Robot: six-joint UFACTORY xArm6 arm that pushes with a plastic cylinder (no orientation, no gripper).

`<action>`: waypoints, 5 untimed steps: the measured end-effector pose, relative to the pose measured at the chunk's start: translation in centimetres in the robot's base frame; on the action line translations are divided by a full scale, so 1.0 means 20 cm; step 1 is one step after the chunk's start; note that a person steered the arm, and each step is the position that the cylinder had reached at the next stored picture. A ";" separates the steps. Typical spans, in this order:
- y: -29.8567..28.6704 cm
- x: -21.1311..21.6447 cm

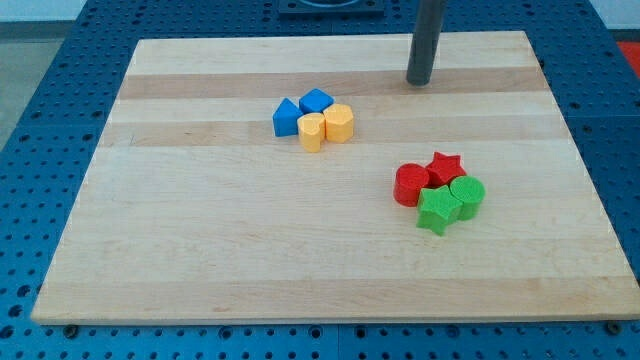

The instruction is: Push the yellow hexagon into the group of blocks

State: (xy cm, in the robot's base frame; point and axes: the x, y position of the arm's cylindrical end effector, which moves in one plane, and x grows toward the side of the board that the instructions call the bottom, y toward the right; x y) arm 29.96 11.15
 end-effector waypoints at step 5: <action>-0.18 0.36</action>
State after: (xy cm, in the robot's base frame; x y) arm 37.26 7.52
